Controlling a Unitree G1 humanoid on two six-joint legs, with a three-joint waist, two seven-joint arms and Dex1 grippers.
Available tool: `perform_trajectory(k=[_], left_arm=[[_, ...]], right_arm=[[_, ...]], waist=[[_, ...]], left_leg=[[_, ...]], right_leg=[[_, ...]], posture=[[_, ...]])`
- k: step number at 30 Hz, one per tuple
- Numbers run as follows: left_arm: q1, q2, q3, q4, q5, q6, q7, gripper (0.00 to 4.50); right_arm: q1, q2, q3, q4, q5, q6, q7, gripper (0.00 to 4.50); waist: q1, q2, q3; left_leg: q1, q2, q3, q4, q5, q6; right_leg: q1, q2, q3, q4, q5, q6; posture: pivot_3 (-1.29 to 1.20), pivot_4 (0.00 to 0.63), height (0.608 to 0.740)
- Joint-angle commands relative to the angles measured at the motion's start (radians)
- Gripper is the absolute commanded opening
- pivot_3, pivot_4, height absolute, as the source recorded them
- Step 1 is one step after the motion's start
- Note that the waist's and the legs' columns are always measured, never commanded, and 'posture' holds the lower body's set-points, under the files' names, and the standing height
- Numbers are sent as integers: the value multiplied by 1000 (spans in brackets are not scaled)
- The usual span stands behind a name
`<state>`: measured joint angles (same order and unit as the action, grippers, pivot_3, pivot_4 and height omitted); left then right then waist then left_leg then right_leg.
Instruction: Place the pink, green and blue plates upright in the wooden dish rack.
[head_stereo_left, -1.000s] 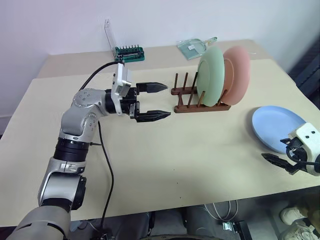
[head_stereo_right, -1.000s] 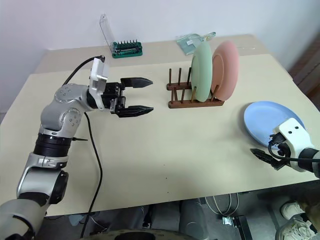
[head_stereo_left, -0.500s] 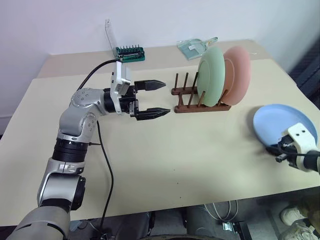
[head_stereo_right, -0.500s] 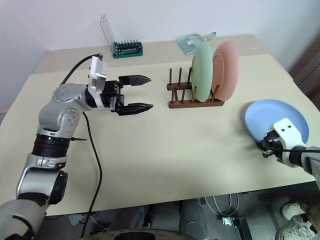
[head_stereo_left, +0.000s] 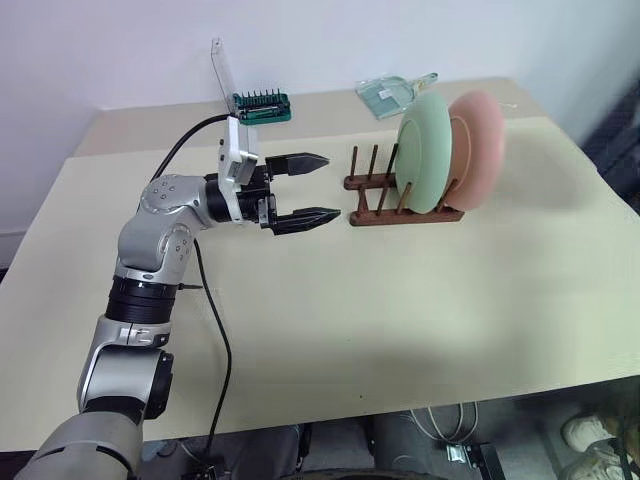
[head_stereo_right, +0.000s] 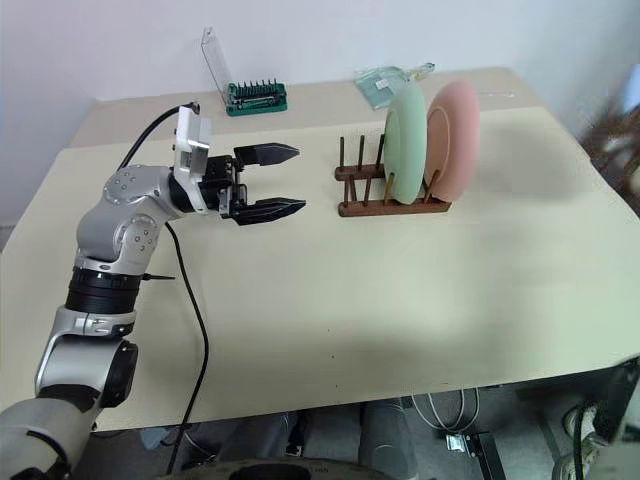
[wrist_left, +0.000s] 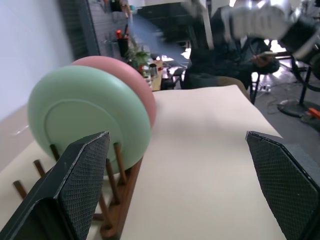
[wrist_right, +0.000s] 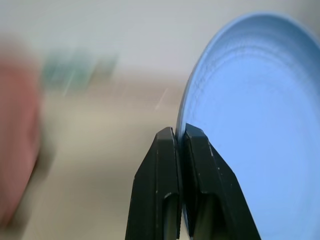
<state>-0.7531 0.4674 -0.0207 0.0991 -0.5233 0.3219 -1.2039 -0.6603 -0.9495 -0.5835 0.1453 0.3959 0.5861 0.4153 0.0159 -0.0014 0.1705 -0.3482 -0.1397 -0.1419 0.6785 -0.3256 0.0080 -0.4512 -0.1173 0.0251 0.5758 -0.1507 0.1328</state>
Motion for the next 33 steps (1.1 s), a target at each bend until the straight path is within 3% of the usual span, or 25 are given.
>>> perform_trajectory(k=[1, 6, 12, 15, 19, 22, 33], left_arm=[[-27, -1, 30, -12, -23, -3, 3, 4500], [-30, 2, 62, 17, -42, 18, 31, 4500], [-13, -10, 95, 84, 4, -58, 112, 4500], [3, -6, 107, 82, -18, -38, 116, 4500], [48, 25, 117, 36, -25, -21, 104, 4500], [57, 31, 126, 11, -34, -9, 120, 4500], [87, 45, 128, -51, -36, -3, 139, 4500]], right_arm=[[-197, 82, -153, -94, 302, 66, -15, 44], [-346, 211, -177, -212, 647, 227, -101, 44], [-452, 438, -94, -298, 976, 229, -212, 44], [-442, 488, -50, -314, 1086, 233, -232, 44], [-313, 569, 77, -307, 1122, 273, -180, 44], [-238, 573, 153, -285, 1003, 234, -108, 44], [-173, 632, 248, -154, 875, 179, 36, 44]], waist=[[-3, 0, 0], [-5, 0, 0], [-6, 2, -1], [-4, 2, -1], [-8, 0, -3], [-8, 1, -3], [-27, 1, -3]], left_leg=[[-1, 0, 1, 1, 0, 0], [-3, 0, 0, 1, 0, 0], [-6, 0, 1, 2, 0, -1], [-8, 0, 0, 2, 0, -1], [-7, 0, 0, 1, 0, 0], [-8, -1, 1, 3, 0, 0], [-8, -1, 1, 2, 0, 0]], right_leg=[[-1, 0, 1, 0, 0, 0], [-4, 0, 1, 0, 0, 0], [-9, 0, 1, 3, 1, 0], [-10, 0, 1, 3, 1, -1], [-9, 0, 0, 3, 1, -1], [-10, -1, 1, 3, 1, -1], [-11, 0, 0, 3, 1, -1]], posture=[[0, 150, 740], [0, 150, 740], [0, 150, 740], [0, 150, 740], [0, 150, 740], [0, 150, 740], [0, 150, 740]])
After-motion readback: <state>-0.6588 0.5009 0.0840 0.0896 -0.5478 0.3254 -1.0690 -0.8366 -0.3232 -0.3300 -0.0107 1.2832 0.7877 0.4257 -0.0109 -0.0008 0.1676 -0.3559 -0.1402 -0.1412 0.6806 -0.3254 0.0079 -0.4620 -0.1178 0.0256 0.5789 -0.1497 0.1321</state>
